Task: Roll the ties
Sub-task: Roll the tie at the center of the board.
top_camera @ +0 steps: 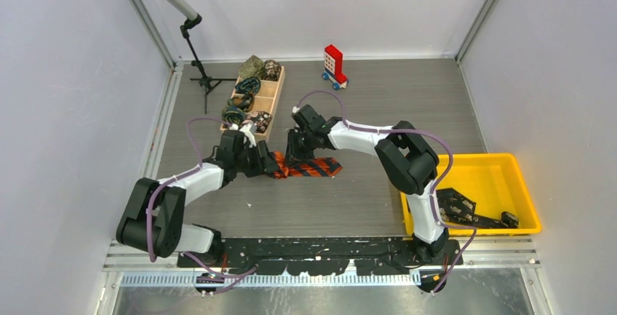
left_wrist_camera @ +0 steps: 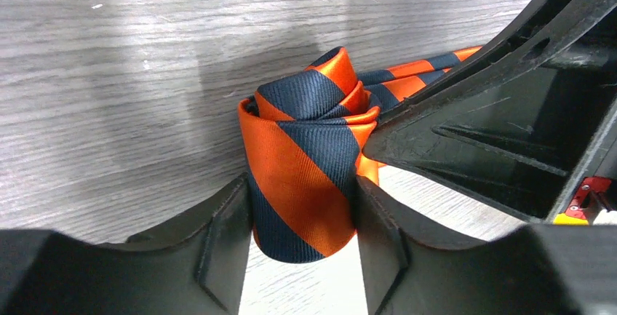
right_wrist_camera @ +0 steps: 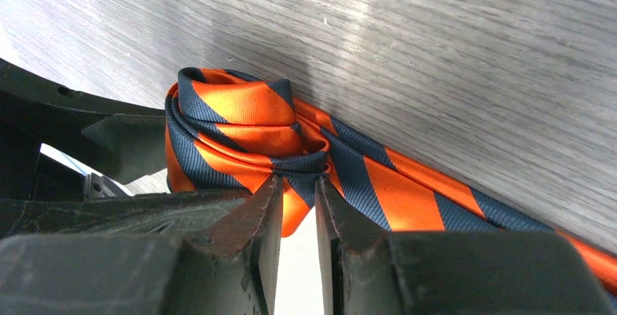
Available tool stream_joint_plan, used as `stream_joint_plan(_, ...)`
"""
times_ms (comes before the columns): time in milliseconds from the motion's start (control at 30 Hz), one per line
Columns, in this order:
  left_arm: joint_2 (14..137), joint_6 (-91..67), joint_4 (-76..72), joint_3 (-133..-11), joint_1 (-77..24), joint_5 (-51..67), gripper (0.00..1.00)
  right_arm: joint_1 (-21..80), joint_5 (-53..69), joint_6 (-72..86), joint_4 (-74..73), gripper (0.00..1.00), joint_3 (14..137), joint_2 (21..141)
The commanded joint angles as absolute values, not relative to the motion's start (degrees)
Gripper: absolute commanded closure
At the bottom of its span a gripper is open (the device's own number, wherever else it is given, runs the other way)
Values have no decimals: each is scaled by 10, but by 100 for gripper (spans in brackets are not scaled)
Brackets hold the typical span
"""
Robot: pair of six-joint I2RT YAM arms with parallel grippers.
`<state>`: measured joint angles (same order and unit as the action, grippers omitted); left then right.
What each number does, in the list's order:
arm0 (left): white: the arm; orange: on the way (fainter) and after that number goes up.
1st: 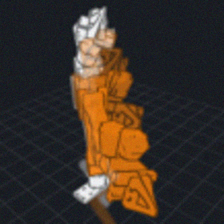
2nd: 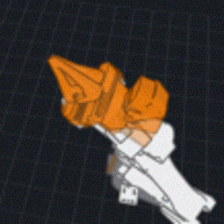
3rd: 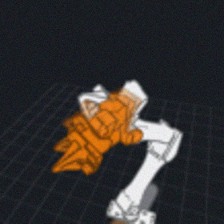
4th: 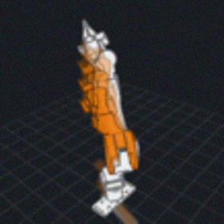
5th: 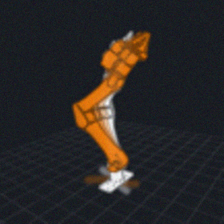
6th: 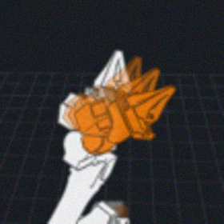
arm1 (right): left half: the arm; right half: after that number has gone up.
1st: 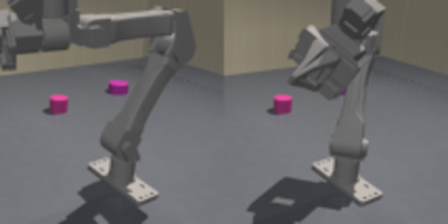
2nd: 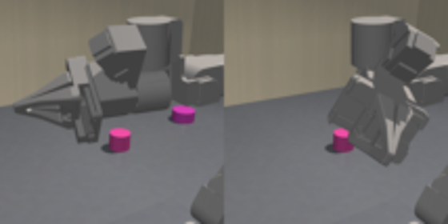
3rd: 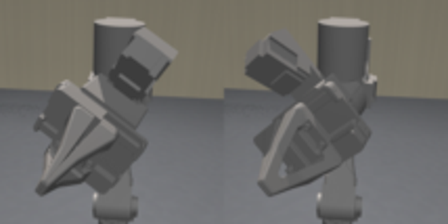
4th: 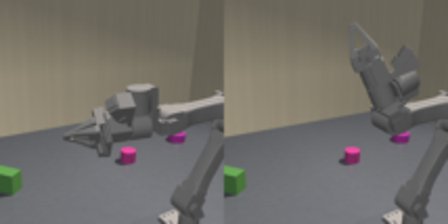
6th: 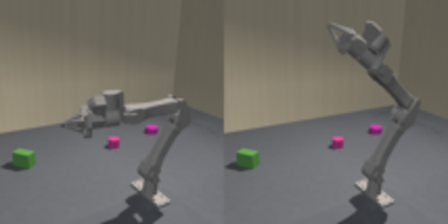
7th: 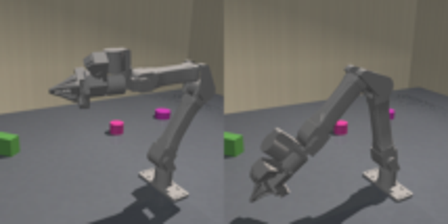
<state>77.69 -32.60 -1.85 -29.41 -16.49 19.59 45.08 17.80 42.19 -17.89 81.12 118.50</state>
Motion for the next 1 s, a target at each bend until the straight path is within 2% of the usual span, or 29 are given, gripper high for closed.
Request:
stream_joint_plan(0, 787, -327, -59, -289, -161, 211, 53, 447, 174, 412, -164, 72, 821, 1193)
stream_joint_plan(167, 794, -332, -61, -292, -161, 218, 65, 446, 193, 423, -155, 72, 825, 1192)
stream_joint_plan(333, 774, -337, -38, -295, -165, 196, 69, 444, 200, 427, -160, 66, 836, 1165)
stream_joint_plan(500, 748, -332, -2, -310, -182, 158, 71, 441, 199, 417, -169, 59, 838, 1133)
stream_joint_plan(700, 744, -330, 27, -322, -201, 141, 72, 407, 221, 386, -150, 59, 787, 1101)
stream_joint_plan(967, 736, -335, 29, -325, -203, 136, 73, 385, 213, 358, -142, 59, 728, 1115)
